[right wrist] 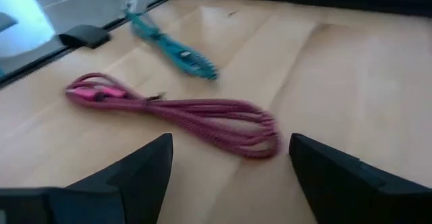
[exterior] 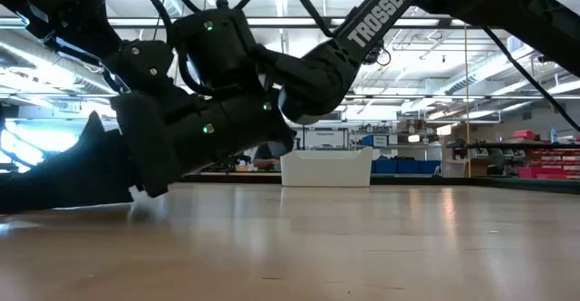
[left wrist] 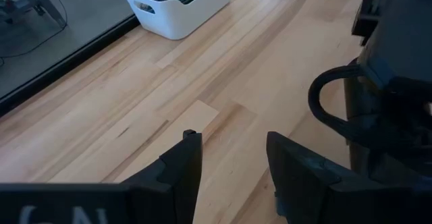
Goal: Pick and place USB-C Cables
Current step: Put the pink charger cable into the white bin
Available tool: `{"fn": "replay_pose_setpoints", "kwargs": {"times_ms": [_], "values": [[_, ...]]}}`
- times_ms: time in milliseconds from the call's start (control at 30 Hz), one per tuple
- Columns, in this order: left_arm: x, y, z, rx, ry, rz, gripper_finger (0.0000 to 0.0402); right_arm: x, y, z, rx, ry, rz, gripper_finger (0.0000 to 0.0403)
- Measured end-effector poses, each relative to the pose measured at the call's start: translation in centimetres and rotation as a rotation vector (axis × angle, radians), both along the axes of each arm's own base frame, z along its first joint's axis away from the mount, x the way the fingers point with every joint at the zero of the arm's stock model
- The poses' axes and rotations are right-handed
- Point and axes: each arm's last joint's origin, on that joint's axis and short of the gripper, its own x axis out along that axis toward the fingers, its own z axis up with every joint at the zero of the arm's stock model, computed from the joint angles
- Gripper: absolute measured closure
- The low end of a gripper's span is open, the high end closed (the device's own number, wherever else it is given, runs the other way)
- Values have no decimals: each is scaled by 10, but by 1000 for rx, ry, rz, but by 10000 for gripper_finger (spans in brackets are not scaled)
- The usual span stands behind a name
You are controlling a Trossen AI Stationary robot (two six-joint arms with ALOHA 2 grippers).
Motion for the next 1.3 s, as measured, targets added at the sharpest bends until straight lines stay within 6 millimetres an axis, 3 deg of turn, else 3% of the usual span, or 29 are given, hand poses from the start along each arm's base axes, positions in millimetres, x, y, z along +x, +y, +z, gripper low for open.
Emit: {"fn": "replay_pose_setpoints", "kwargs": {"times_ms": [333, 667, 1067, 1300], "values": [[0, 0, 0, -8, 9, -3, 230, 5, 0, 12, 14, -112, -4, 116], [0, 0, 0, -6, 8, -3, 230, 4, 2, 10, 11, -79, -52, 145], [0, 0, 0, -6, -3, 5, 230, 2, 5, 3, -35, -13, -73, 221], [0, 0, 0, -6, -3, 5, 230, 1, 4, 0, -103, 0, -105, 294]]}}
